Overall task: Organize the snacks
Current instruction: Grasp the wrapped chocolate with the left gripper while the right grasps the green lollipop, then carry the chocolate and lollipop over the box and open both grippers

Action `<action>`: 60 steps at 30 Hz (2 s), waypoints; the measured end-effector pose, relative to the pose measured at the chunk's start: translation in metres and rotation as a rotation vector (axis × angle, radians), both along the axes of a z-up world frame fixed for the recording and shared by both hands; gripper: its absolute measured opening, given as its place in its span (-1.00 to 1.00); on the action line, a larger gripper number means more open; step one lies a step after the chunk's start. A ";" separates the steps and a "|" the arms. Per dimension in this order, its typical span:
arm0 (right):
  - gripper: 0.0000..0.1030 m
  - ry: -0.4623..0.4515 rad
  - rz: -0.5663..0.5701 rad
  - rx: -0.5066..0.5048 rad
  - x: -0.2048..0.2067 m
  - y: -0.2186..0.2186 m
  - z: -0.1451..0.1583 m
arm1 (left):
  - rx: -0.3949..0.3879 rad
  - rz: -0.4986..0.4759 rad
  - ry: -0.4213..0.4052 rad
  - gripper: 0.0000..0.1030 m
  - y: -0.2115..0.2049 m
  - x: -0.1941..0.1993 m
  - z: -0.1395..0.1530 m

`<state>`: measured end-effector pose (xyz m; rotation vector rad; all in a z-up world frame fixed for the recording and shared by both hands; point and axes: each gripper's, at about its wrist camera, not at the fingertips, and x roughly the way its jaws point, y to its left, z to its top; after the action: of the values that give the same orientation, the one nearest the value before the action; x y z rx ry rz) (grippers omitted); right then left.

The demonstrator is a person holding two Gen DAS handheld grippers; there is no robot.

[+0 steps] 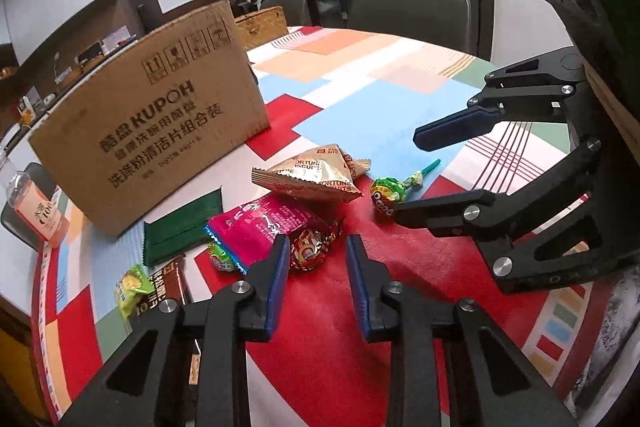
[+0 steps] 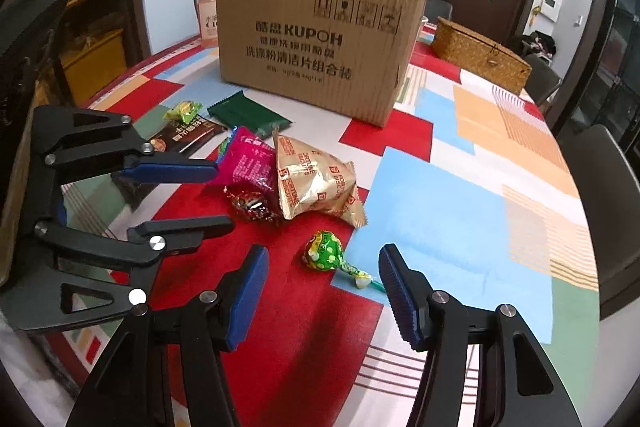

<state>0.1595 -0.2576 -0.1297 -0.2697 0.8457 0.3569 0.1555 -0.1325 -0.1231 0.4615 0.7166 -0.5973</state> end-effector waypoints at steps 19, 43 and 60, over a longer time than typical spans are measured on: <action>-0.24 0.080 0.032 0.047 0.020 0.001 -0.018 | -0.003 0.000 0.089 -0.45 -0.005 0.027 -0.016; -0.49 0.159 -0.039 0.171 0.021 -0.006 -0.018 | -0.098 0.099 0.226 -0.56 0.003 0.031 -0.006; -0.49 0.009 -0.096 0.272 0.012 0.001 0.056 | -0.234 0.230 0.105 -0.56 0.041 0.020 0.074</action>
<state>0.1720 -0.2569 -0.0740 0.0256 0.8059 0.3786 0.1751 -0.0916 -0.0488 0.1287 0.7762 -0.4835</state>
